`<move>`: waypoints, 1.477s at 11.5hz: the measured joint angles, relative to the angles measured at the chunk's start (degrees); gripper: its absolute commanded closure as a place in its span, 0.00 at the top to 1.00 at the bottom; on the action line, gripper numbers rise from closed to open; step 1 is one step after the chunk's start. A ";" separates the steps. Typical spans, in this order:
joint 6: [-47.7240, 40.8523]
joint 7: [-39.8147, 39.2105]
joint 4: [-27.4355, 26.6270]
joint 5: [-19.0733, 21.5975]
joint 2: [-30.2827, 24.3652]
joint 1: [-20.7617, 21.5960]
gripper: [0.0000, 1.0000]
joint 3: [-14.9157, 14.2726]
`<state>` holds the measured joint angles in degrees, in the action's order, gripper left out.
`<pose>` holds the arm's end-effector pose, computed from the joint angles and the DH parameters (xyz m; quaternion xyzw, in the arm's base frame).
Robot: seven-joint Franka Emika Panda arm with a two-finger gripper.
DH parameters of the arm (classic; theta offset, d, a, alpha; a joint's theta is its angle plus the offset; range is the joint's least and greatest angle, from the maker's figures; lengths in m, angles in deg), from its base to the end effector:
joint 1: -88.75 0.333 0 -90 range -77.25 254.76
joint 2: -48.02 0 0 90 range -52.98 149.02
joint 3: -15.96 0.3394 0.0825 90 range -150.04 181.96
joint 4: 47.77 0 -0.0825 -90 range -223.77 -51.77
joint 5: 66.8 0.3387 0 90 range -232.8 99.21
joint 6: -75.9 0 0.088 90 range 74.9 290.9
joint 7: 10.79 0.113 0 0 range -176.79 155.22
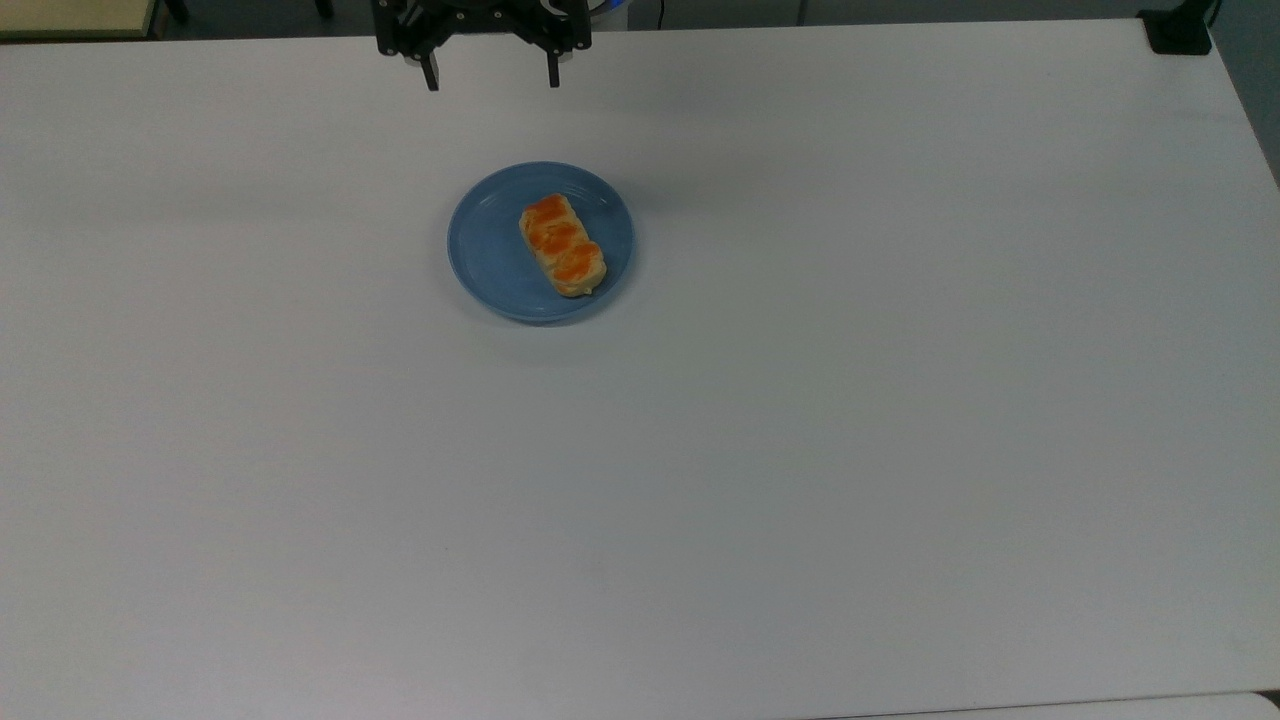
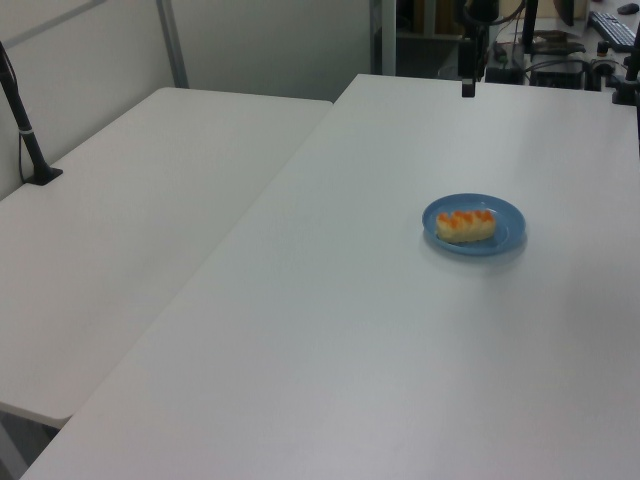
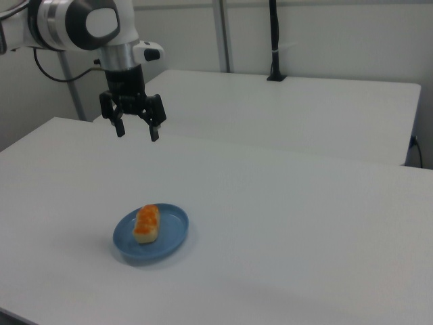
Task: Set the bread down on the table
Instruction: 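Lower the open gripper down onto the bread roll on the plate, then close the gripper around the bread roll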
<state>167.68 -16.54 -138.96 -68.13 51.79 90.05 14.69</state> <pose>0.5308 -0.0019 0.6015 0.9982 0.0511 -0.0283 0.0109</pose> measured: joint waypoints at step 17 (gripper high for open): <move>28.02 -5.88 -23.73 -7.37 10.52 6.13 0.50 -0.30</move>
<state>195.70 -22.41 -162.69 -75.50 62.31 96.17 14.39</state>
